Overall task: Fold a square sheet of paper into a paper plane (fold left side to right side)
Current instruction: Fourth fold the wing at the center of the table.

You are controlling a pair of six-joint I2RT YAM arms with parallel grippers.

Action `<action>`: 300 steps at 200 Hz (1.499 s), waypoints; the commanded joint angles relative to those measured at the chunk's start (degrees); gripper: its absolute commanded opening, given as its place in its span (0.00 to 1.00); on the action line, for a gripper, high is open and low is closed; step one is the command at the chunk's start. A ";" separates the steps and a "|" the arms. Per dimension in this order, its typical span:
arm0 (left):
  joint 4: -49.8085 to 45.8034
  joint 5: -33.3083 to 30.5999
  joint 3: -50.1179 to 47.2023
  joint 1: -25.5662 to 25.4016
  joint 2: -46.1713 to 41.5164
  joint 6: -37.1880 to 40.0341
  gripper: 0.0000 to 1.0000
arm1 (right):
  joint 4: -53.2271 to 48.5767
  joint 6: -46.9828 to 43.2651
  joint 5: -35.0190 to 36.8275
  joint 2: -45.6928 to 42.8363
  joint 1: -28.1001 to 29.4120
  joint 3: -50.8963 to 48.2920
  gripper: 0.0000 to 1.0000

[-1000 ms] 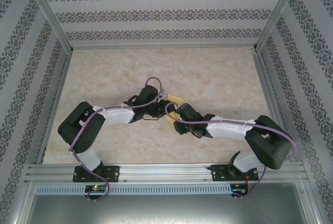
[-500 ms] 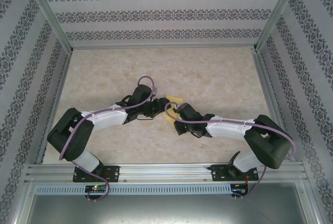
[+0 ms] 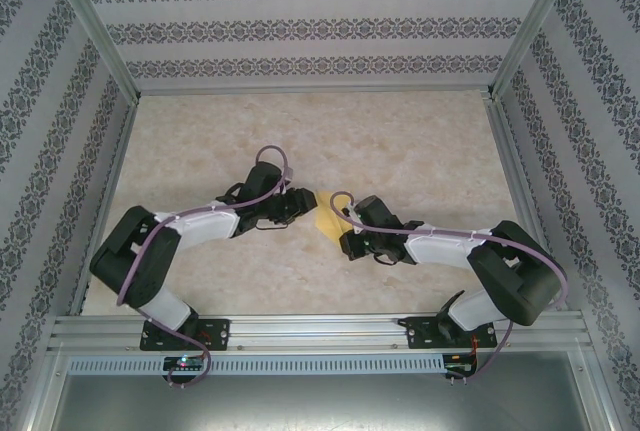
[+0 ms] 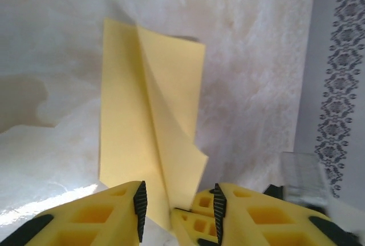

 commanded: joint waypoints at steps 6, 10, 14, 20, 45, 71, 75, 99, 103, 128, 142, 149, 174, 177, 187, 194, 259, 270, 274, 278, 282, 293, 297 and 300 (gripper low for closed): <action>3.54 3.09 3.32 -1.77 4.29 0.07 0.37 | 2.88 1.70 -4.35 -1.74 -1.42 -1.80 0.11; 3.65 3.23 3.74 -1.94 4.96 0.01 0.37 | 3.09 1.81 -4.66 -1.89 -1.68 -2.00 0.11; 3.80 3.33 3.98 -2.12 5.34 0.07 0.37 | 3.17 1.93 -4.97 -2.06 -1.87 -2.10 0.11; 3.93 3.52 4.52 -2.26 6.11 0.01 0.37 | 3.39 2.03 -5.38 -2.22 -2.22 -2.24 0.11; 4.68 4.07 5.90 -2.78 8.72 -0.36 0.37 | 3.90 2.18 -7.31 -2.56 -3.38 -2.60 0.11; 5.32 4.60 7.10 -3.40 10.74 -0.72 0.37 | 4.35 2.40 -9.23 -2.04 -4.62 -2.58 0.11; 5.32 4.62 7.27 -3.53 11.01 -0.73 0.37 | 4.43 2.50 -9.53 -1.87 -4.78 -2.56 0.11; 5.42 4.91 8.37 -4.10 12.58 -0.97 0.37 | 5.34 3.08 -11.36 -0.96 -5.74 -2.64 0.11; 5.37 4.92 8.49 -4.19 12.86 -1.05 0.37 | 5.62 3.14 -11.66 -0.81 -5.87 -2.72 0.10; 5.30 4.87 9.25 -4.64 14.24 -1.32 0.39 | 5.95 3.34 -12.31 -0.17 -6.29 -2.73 0.10; 5.35 4.81 9.54 -4.78 14.94 -1.45 0.40 | 6.05 3.32 -12.56 0.27 -6.42 -2.73 0.10; 5.10 4.74 9.73 -4.86 15.22 -1.50 0.40 | 6.12 3.42 -12.73 0.62 -6.50 -2.71 0.11; 3.97 4.18 9.92 -4.97 15.81 -1.51 0.40 | 6.58 3.69 -13.19 1.57 -6.77 -2.71 0.10; 3.90 4.02 9.91 -5.01 15.91 -1.51 0.40 | 6.66 3.75 -13.24 1.61 -6.77 -2.71 0.10; 3.44 3.95 10.00 -4.97 16.18 -1.51 0.40 | 6.77 3.84 -13.44 1.78 -6.86 -2.73 0.11; 3.16 3.88 10.11 -4.98 16.36 -1.50 0.41 | 6.78 3.82 -13.50 1.91 -6.92 -2.65 0.11; 0.79 3.19 10.62 -5.00 17.63 -1.47 0.40 | 6.67 3.85 -13.87 2.12 -7.29 -2.56 0.15; 0.54 3.10 10.63 -4.99 17.72 -1.42 0.40 | 6.67 3.81 -13.88 2.02 -7.29 -2.56 0.16; 0.39 3.17 10.73 -4.99 17.68 -1.40 0.40 | 6.66 3.83 -13.90 2.00 -7.38 -2.56 0.17; 0.30 3.03 10.73 -4.99 17.69 -1.33 0.40 | 6.66 3.87 -13.96 1.97 -7.38 -2.56 0.18; 0.25 3.04 10.71 -4.99 17.76 -1.33 0.40 | 6.62 3.92 -13.97 1.96 -7.38 -2.56 0.18; -0.07 2.94 10.73 -4.99 17.77 -1.20 0.40 | 6.67 4.00 -14.14 1.70 -7.55 -2.55 0.20; -0.26 2.84 10.78 -4.99 17.78 -1.16 0.41 | 6.65 4.00 -14.11 1.62 -7.56 -2.56 0.20; -0.35 2.82 10.83 -4.99 17.77 -1.15 0.40 | 6.66 4.00 -14.12 1.49 -7.65 -2.56 0.21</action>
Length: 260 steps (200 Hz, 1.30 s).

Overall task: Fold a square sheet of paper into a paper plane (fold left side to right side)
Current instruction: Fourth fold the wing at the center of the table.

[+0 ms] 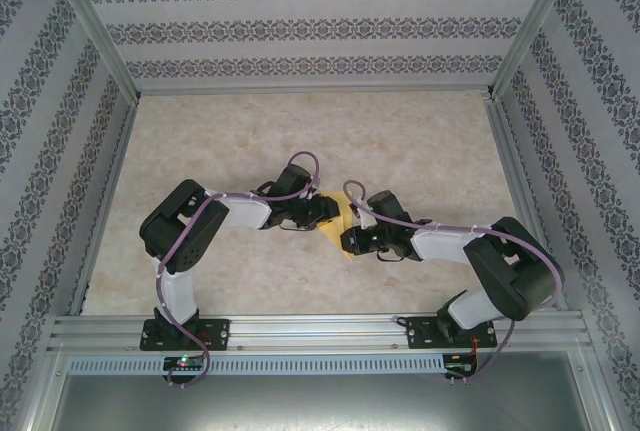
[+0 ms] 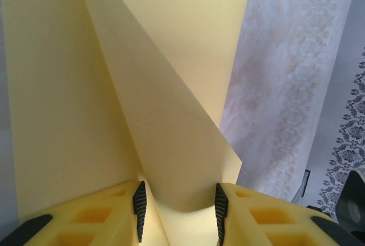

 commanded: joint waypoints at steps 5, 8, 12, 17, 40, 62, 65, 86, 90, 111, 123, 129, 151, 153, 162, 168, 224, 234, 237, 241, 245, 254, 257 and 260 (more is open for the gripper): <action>-2.84 -1.31 1.03 -0.64 1.19 -0.21 0.40 | 0.83 0.22 -1.35 -0.11 -0.96 -0.50 0.22; -2.84 -1.29 1.08 -0.64 1.17 -0.17 0.40 | 0.83 0.28 -1.36 -0.21 -0.98 -0.50 0.23; -2.84 -1.26 0.96 -0.64 1.14 -0.21 0.40 | 0.83 0.36 -1.57 -0.28 -1.06 -0.49 0.24; -2.92 -1.27 0.95 -0.64 1.16 -0.21 0.40 | 0.86 0.49 -1.83 -0.45 -1.22 -0.50 0.26; -3.12 -1.43 1.00 -0.64 1.23 -0.21 0.40 | 1.22 1.33 -4.09 -2.03 -2.45 -0.55 0.34; -3.19 -1.45 1.08 -0.64 1.21 -0.17 0.40 | 4.31 3.72 -9.14 -4.35 -5.45 -1.64 0.44; -3.25 -1.41 1.07 -0.64 1.15 -0.13 0.40 | 4.94 4.19 -10.09 -4.55 -6.05 -1.79 0.45; -3.20 -1.57 0.97 -0.64 1.07 -0.13 0.40 | 8.92 7.06 -16.68 -4.01 -10.50 -1.85 0.49; -3.11 -1.57 0.94 -0.64 1.10 -0.13 0.40 | 9.70 7.59 -17.67 -3.52 -11.15 -1.75 0.49; -3.01 -1.47 0.95 -0.64 1.02 -0.15 0.40 | 12.36 10.05 -22.24 0.78 -14.39 0.12 0.47; -3.16 -1.54 0.85 -0.66 0.84 -0.13 0.40 | 13.39 10.97 -23.77 3.23 -15.42 1.42 0.43; -3.26 -1.57 0.97 -0.64 0.82 -0.09 0.40 | 13.76 11.30 -23.94 4.37 -15.82 1.84 0.42; -3.62 -1.57 1.12 -0.64 0.80 0.32 0.40 | 14.17 11.38 -24.20 7.81 -15.99 3.81 0.38; -3.62 -1.53 1.13 -0.64 0.79 0.38 0.40 | 14.25 11.44 -24.31 8.11 -15.96 3.94 0.38; -3.76 -1.53 1.27 -0.64 0.71 0.31 0.40 | 14.90 11.75 -24.59 9.32 -15.94 4.36 0.36; -3.80 -1.57 1.21 -0.64 0.70 0.37 0.40 | 15.38 12.04 -24.85 10.04 -15.96 4.57 0.36; -3.89 -1.60 1.29 -0.64 0.68 0.41 0.40 | 16.69 12.76 -24.82 13.87 -15.76 6.51 0.30; -3.89 -1.65 1.28 -0.64 0.66 0.49 0.40 | 16.69 12.97 -24.88 14.49 -15.57 6.90 0.30; -3.82 -1.60 1.31 -0.64 0.65 0.35 0.40 | 16.73 12.97 -24.83 14.60 -15.46 7.00 0.30; -3.80 -1.58 1.34 -0.64 0.66 0.47 0.40 | 16.65 12.90 -24.75 14.77 -15.33 7.13 0.30; -3.89 -1.57 1.34 -0.64 0.68 0.48 0.40 | 16.59 12.94 -24.69 14.95 -15.28 7.29 0.29; -3.82 -1.57 1.34 -0.66 0.61 0.49 0.40 | 16.60 12.95 -24.57 15.26 -15.09 7.53 0.29; -3.81 -1.57 1.34 -0.64 0.61 0.41 0.40 | 16.57 12.98 -24.56 15.39 -14.97 7.58 0.29; -3.80 -1.55 1.32 -0.64 0.60 0.48 0.40 | 16.52 12.91 -24.56 15.48 -14.89 7.66 0.28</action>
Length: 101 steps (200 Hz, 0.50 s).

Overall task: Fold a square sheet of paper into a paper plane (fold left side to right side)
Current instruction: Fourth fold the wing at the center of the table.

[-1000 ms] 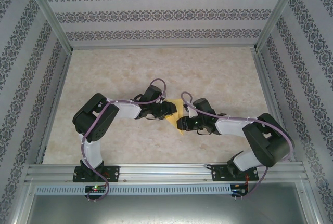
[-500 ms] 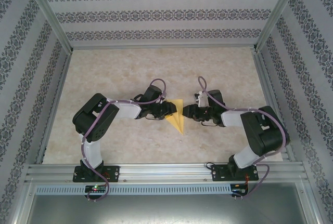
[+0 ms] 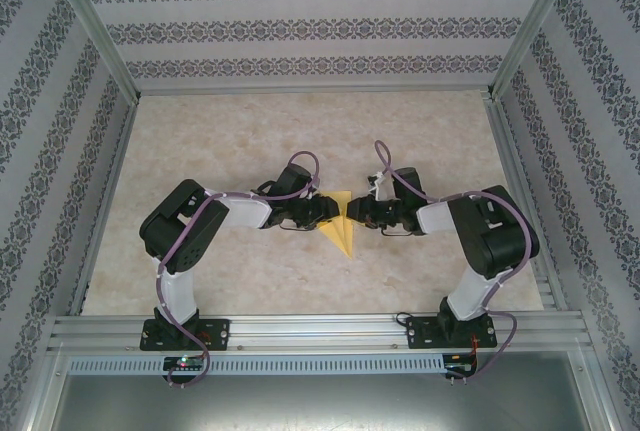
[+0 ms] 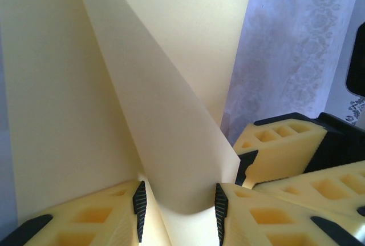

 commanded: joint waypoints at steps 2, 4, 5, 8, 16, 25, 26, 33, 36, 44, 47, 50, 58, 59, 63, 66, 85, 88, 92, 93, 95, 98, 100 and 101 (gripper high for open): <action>-2.75 -1.37 0.86 -0.64 0.61 0.47 0.40 | 1.71 0.33 -1.06 1.23 0.86 1.55 0.28; -2.75 -1.38 0.87 -0.66 0.61 0.45 0.40 | 1.75 0.36 -1.06 1.30 0.91 1.59 0.28; -2.80 -1.38 0.86 -0.65 0.61 0.46 0.40 | 1.76 0.34 -1.06 1.28 0.94 1.59 0.28; -2.84 -1.33 0.85 -0.64 0.61 0.44 0.40 | 1.77 0.31 -1.06 1.38 0.98 1.67 0.28; -2.80 -1.38 0.87 -0.64 0.54 0.40 0.40 | 1.64 0.38 -1.02 1.61 1.14 1.83 0.27; -2.75 -1.36 0.76 -0.64 0.49 0.44 0.40 | 1.76 0.35 -0.99 1.87 1.28 1.82 0.26; -2.75 -1.37 0.76 -0.64 0.46 0.45 0.40 | 1.76 0.33 -0.98 1.87 1.26 1.84 0.26; -2.75 -1.30 0.77 -0.64 0.47 0.45 0.40 | 1.73 0.34 -0.98 2.09 1.43 1.95 0.25; -2.75 -1.32 0.76 -0.67 0.52 0.47 0.40 | 1.72 0.32 -1.05 2.13 1.50 1.99 0.24; -2.75 -1.33 0.68 -0.64 0.52 0.48 0.40 | 1.83 0.31 -1.14 2.29 1.57 2.04 0.22; -2.75 -1.36 0.74 -0.64 0.52 0.49 0.40 | 1.84 0.37 -1.15 2.34 1.57 2.04 0.21; -2.82 -1.35 0.70 -0.65 0.50 0.48 0.40 | 1.85 0.36 -1.15 2.32 1.52 2.04 0.20; -2.76 -1.34 0.68 -0.64 0.40 0.48 0.40 | 1.80 0.32 -1.08 2.32 1.62 2.04 0.17; -2.75 -1.36 0.68 -0.64 0.37 0.52 0.40 | 1.74 0.27 -1.07 2.27 1.56 2.04 0.17; -2.80 -1.38 0.67 -0.64 0.36 0.55 0.40 | 1.66 0.22 -0.93 2.19 1.57 1.96 0.15; -2.84 -1.38 0.67 -0.64 0.41 0.52 0.40 | 1.56 0.03 -0.78 2.11 1.50 1.93 0.14; -2.84 -1.41 0.75 -0.64 0.36 0.59 0.40 | -0.27 -1.14 0.34 1.56 1.37 2.04 0.09; -2.90 -1.38 0.68 -0.64 0.35 0.56 0.40 | -0.58 -1.30 0.69 1.53 1.37 2.01 0.08; -2.93 -1.35 0.66 -0.64 0.34 0.57 0.40 | -0.98 -1.55 1.04 1.41 1.26 2.10 0.08; -2.93 -1.36 0.62 -0.64 0.34 0.56 0.40 | -1.14 -1.68 1.14 1.38 1.25 2.11 0.07; -2.93 -1.42 0.64 -0.64 0.30 0.58 0.40 | -1.47 -1.84 1.25 1.36 1.18 2.12 0.07; -2.93 -1.44 0.65 -0.64 0.34 0.56 0.40 | -1.85 -2.08 1.51 1.27 1.14 2.17 0.07; -2.93 -1.39 0.60 -0.64 0.35 0.58 0.40 | -2.06 -2.25 1.65 1.20 1.15 2.20 0.06; -2.93 -1.39 0.59 -0.64 0.35 0.57 0.40 | -2.17 -2.33 1.83 1.14 1.15 2.21 0.06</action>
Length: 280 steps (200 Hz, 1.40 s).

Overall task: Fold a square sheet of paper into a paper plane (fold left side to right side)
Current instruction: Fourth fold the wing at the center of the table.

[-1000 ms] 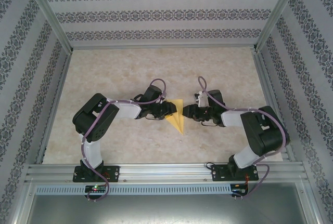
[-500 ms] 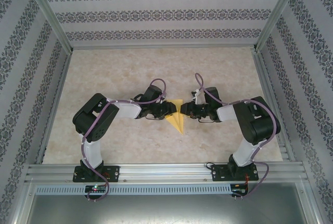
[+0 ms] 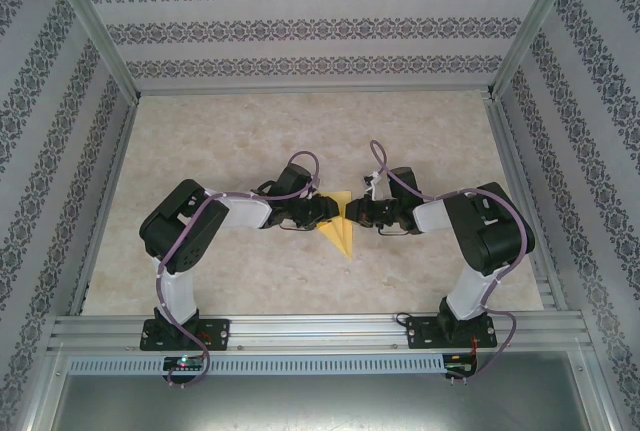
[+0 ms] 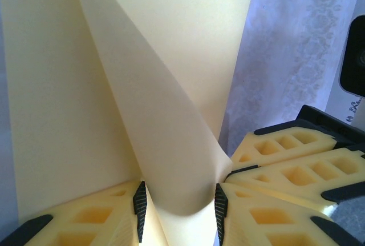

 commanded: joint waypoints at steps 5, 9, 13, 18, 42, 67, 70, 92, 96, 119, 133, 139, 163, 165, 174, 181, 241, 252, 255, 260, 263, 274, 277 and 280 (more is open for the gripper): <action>-2.78 -1.25 0.60 -0.64 0.33 0.56 0.40 | -3.07 -2.75 2.18 -0.50 0.00 1.21 0.06; -2.82 -1.21 0.60 -0.60 0.35 0.63 0.40 | -3.88 -3.08 2.76 -0.67 -0.04 1.33 0.06; -2.86 -1.23 0.62 -0.64 0.26 0.69 0.40 | -4.54 -3.56 3.23 -0.85 -0.02 1.46 0.06; -2.87 -1.27 0.55 -0.64 0.22 0.70 0.40 | -5.37 -4.06 3.65 -1.04 -0.09 1.59 0.06; -2.86 -1.18 0.63 -0.64 0.28 0.72 0.40 | -8.32 -5.73 5.62 -1.91 -0.52 2.13 0.06; -2.74 -1.22 0.45 -0.64 0.21 0.68 0.40 | -9.95 -6.68 6.68 -2.22 -0.95 2.48 0.06; -2.77 -1.24 0.53 -0.64 0.25 0.65 0.40 | -10.02 -6.80 6.84 -2.16 -1.01 2.52 0.05; -2.75 -1.22 0.36 -0.64 0.24 0.65 0.40 | -10.48 -7.08 7.50 -1.97 -1.21 2.74 0.05; -2.77 -1.22 0.38 -0.64 0.24 0.69 0.40 | -10.55 -7.17 7.55 -1.92 -1.26 2.80 0.05; -2.69 -1.22 0.36 -0.64 0.21 0.72 0.40 | -11.15 -7.59 8.08 -1.78 -1.33 3.18 0.05; -2.72 -1.22 0.29 -0.64 0.25 0.65 0.40 | -11.67 -7.97 8.39 -1.74 -1.28 3.36 0.05; -2.69 -1.22 0.33 -0.64 0.23 0.65 0.40 | -11.92 -8.18 8.46 -1.70 -1.32 3.44 0.05; -2.60 -1.18 0.19 -0.64 0.16 0.56 0.40 | -13.01 -8.80 8.91 -1.69 -1.38 3.54 0.05; -2.60 -1.21 0.15 -0.64 0.17 0.56 0.40 | -13.03 -8.83 8.98 -1.70 -1.41 3.54 0.05; -2.69 -1.22 0.16 -0.64 0.12 0.56 0.40 | -13.37 -9.01 9.31 -1.70 -1.43 3.45 0.05; -2.69 -1.26 0.15 -0.64 0.09 0.56 0.40 | -13.39 -9.07 9.44 -1.77 -1.40 3.44 0.05; -2.86 -1.30 0.24 -0.64 0.26 0.72 0.40 | -13.39 -9.03 9.46 -3.25 -1.54 3.27 0.05; -2.86 -1.26 0.32 -0.64 0.26 0.73 0.40 | -13.23 -8.91 9.21 -3.60 -1.49 3.18 0.05; -2.86 -1.26 0.28 -0.64 0.26 0.63 0.40 | -13.14 -8.90 9.14 -3.70 -1.50 3.12 0.05; -2.86 -1.24 0.28 -0.64 0.21 0.65 0.40 | -13.21 -8.85 9.14 -3.80 -1.48 3.10 0.05; -2.86 -1.30 0.28 -0.64 0.24 0.70 0.40 | -13.14 -8.88 9.06 -3.87 -1.46 3.10 0.05; -2.86 -1.29 0.29 -0.64 0.29 0.60 0.40 | -13.16 -8.87 9.01 -3.98 -1.47 3.10 0.05; -2.86 -1.29 0.29 -0.64 0.34 0.65 0.40 | -13.27 -8.90 9.01 -3.98 -1.50 3.10 0.05; -2.89 -1.30 0.36 -0.64 0.33 0.66 0.40 | -13.27 -8.90 9.07 -3.94 -1.51 3.10 0.05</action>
